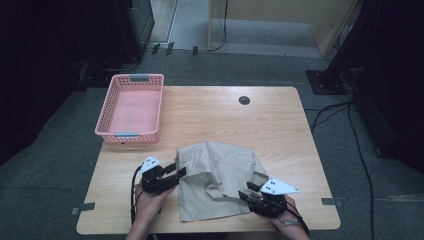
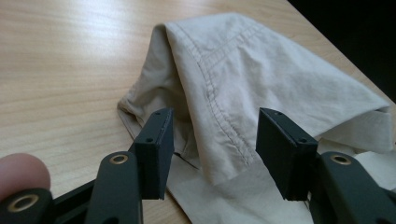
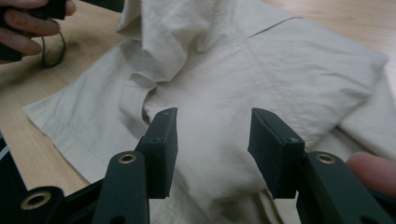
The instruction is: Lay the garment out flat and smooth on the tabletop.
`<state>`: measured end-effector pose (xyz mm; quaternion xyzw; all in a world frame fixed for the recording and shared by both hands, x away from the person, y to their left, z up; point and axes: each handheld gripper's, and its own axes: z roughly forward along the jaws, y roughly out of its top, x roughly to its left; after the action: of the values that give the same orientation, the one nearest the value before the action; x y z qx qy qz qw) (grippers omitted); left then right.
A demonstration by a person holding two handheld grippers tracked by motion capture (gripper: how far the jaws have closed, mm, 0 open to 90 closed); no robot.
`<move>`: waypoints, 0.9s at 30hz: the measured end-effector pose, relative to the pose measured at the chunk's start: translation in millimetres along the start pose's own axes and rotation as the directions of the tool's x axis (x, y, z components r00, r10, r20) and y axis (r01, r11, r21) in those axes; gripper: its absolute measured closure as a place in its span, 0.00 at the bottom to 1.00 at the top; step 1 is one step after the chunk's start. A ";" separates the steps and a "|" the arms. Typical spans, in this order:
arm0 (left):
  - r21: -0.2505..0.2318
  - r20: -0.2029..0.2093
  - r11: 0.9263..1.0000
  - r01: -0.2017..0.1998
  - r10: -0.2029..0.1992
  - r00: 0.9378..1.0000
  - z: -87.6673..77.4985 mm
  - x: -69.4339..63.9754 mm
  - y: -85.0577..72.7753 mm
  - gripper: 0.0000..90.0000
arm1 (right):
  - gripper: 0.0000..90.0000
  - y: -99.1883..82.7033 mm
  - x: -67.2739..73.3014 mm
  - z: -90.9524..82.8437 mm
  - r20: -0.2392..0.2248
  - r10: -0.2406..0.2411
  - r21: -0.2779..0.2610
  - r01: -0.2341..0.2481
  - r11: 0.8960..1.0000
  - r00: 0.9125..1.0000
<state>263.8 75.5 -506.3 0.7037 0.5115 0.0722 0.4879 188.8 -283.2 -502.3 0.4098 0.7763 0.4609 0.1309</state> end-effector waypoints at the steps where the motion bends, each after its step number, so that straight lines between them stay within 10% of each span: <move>1: 0.007 -0.001 1.000 0.001 -0.001 1.000 1.8 -0.4 -0.8 0.52 | 0.58 -0.5 1.1 1.7 -0.006 -0.005 0.007 0.005 1.000 1.000; 10: 0.084 0.028 0.995 -0.045 0.043 0.999 16.8 -10.9 -9.9 0.75 | 0.55 -6.5 10.8 14.2 -0.042 -0.079 0.058 0.081 0.995 0.996; 16: 0.084 0.048 0.993 -0.081 0.077 0.996 15.4 -11.3 -10.8 0.99 | 0.89 -7.0 13.5 16.3 0.041 -0.122 0.083 0.119 0.989 0.992; 27: 0.065 0.036 0.996 -0.066 0.064 0.997 9.8 -3.6 -8.6 1.00 | 1.00 -0.3 7.9 6.0 0.110 -0.124 0.046 0.119 0.992 0.986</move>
<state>262.4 66.6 -516.4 0.7369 0.4822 0.0592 0.4702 187.1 -273.6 -504.4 0.3896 0.8000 0.4129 0.1943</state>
